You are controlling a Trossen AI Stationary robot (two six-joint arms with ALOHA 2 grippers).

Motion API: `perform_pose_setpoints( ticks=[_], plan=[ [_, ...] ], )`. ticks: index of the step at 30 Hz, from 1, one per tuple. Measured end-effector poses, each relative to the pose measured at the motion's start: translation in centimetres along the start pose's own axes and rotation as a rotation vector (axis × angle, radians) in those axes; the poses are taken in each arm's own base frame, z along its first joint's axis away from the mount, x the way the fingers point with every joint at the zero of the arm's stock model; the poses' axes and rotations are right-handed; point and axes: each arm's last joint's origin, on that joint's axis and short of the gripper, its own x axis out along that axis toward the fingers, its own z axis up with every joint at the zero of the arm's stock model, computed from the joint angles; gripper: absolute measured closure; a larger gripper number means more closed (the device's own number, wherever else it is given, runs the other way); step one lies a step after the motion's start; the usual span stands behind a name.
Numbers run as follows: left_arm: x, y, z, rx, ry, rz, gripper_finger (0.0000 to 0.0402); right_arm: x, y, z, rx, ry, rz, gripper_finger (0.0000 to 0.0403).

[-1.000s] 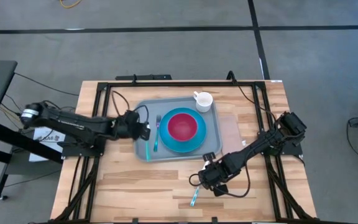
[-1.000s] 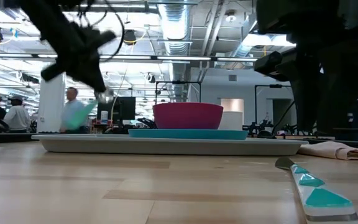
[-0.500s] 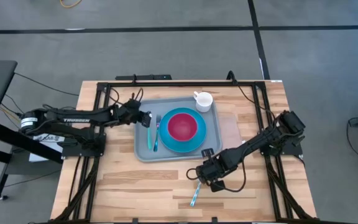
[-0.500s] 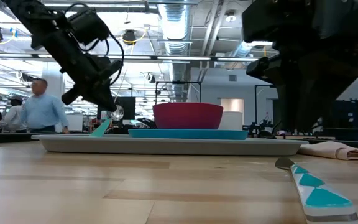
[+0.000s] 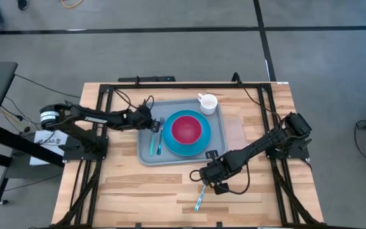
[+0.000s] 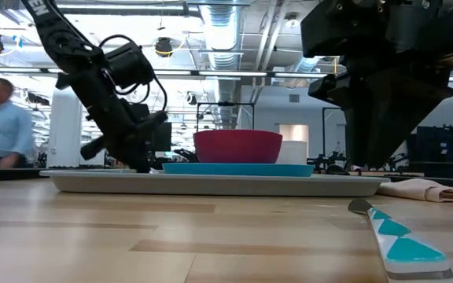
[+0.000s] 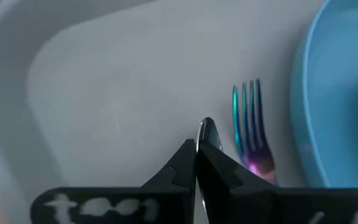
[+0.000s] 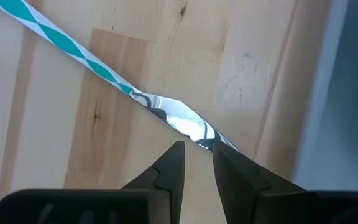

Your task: Set up tray

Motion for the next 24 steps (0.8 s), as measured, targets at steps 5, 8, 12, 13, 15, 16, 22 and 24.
perform_pose_setpoints(
  ticks=[5, 8, 12, 13, 15, 16, 22, 24],
  plan=[
    [0.57, 0.02, 0.03, -0.041, -0.046, 0.035, 0.04, 0.0, 0.0, -0.01, 0.0, 0.001, -0.001, 0.0324],
    [0.57, 0.15, -0.03, -0.046, -0.051, 0.058, 0.0393, 0.0, 0.0, 0.0, 0.0, 0.0, -0.001, 0.0324],
    [0.58, 0.16, -0.03, -0.037, -0.052, 0.06, 0.0378, 0.0, 0.0, -0.01, 0.001, 0.001, -0.001, 0.0324],
    [0.58, 0.16, -0.04, -0.03, -0.051, 0.061, 0.0373, 0.0, 0.0, -0.01, 0.0, 0.001, -0.001, 0.0324],
    [0.58, 0.16, -0.03, -0.021, -0.051, 0.06, 0.0363, 0.0, 0.0, -0.01, 0.001, 0.001, -0.001, 0.0324],
    [0.58, 0.15, -0.02, -0.021, -0.052, 0.059, 0.0358, 0.0, 0.0, -0.01, 0.001, 0.001, -0.001, 0.0324],
    [0.54, -0.07, 0.09, -0.02, -0.03, 0.04, 0.0328, 0.0, -0.01, -0.03, 0.009, 0.003, -0.001, 0.0324],
    [0.32, -0.45, 0.47, -0.011, -0.009, 0.018, 0.0323, 0.0, -0.01, -0.1, 0.008, 0.01, -0.002, 0.0324]
  ],
)
